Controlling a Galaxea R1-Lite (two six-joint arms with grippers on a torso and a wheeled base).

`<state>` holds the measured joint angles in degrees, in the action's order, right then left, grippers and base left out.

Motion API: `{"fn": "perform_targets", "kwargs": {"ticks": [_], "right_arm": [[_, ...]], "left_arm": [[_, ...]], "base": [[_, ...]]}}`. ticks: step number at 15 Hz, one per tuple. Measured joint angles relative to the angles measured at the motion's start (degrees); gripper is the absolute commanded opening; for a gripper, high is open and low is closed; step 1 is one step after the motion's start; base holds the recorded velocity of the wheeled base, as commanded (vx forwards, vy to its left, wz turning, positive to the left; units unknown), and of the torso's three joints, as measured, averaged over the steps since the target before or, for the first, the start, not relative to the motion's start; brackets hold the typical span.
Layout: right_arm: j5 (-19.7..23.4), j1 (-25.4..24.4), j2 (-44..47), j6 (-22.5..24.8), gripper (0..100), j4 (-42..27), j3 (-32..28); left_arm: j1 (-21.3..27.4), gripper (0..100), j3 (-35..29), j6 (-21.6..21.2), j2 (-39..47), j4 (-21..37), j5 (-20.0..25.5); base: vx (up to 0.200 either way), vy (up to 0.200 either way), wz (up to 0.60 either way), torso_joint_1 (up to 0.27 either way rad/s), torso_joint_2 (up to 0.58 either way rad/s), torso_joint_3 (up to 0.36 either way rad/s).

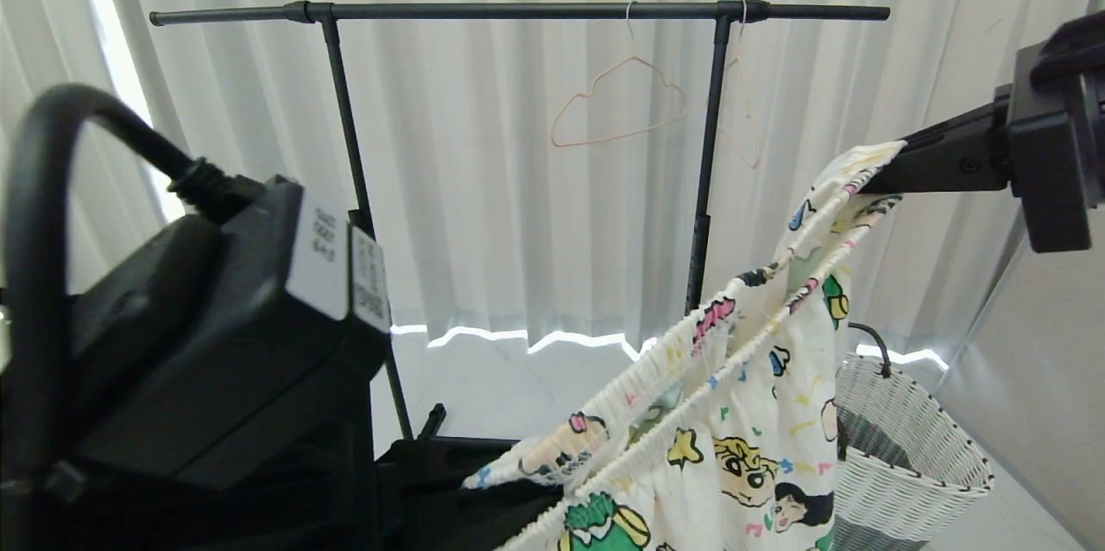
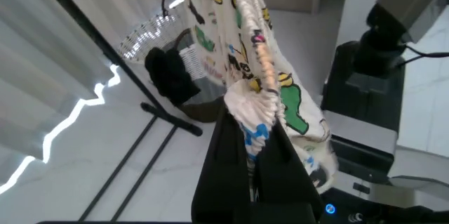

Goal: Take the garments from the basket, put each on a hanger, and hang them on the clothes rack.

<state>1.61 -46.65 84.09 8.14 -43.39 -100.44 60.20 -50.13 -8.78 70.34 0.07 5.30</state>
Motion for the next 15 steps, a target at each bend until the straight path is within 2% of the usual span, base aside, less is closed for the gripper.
{"fn": "perform_targets", "kwargs": {"ticks": [6,9,11,12,15], "right_arm": [[-0.1,-0.4,2.6,0.0,0,-1.0,-1.7],[-0.2,-0.4,0.5,-0.3,0,-6.1,-0.6],[-0.3,-0.4,-1.1,-0.3,0,-6.6,1.3],[-1.0,-0.3,-1.6,-0.3,0,-6.5,1.8],[-3.2,-0.3,-2.3,-0.4,0,-6.4,2.3]], "left_arm": [[0.4,0,0.3,0.0,-1.7,0.1,-0.2],[-6.3,0,-4.5,0.5,0.6,-0.5,-0.2],[-10.6,0,-9.8,3.8,3.8,-2.3,-0.4],[-11.7,0,-11.5,5.1,5.0,-2.7,-0.4],[-12.5,0,-12.1,5.3,6.6,-2.6,-0.4]], "base": [[0.0,0.0,0.0,0.0,0.0,0.0],[0.0,0.0,0.0,0.0,0.0,0.0],[0.0,0.0,0.0,0.0,0.0,0.0],[0.0,0.0,0.0,0.0,0.0,0.0],[0.0,0.0,0.0,0.0,0.0,0.0]]}}
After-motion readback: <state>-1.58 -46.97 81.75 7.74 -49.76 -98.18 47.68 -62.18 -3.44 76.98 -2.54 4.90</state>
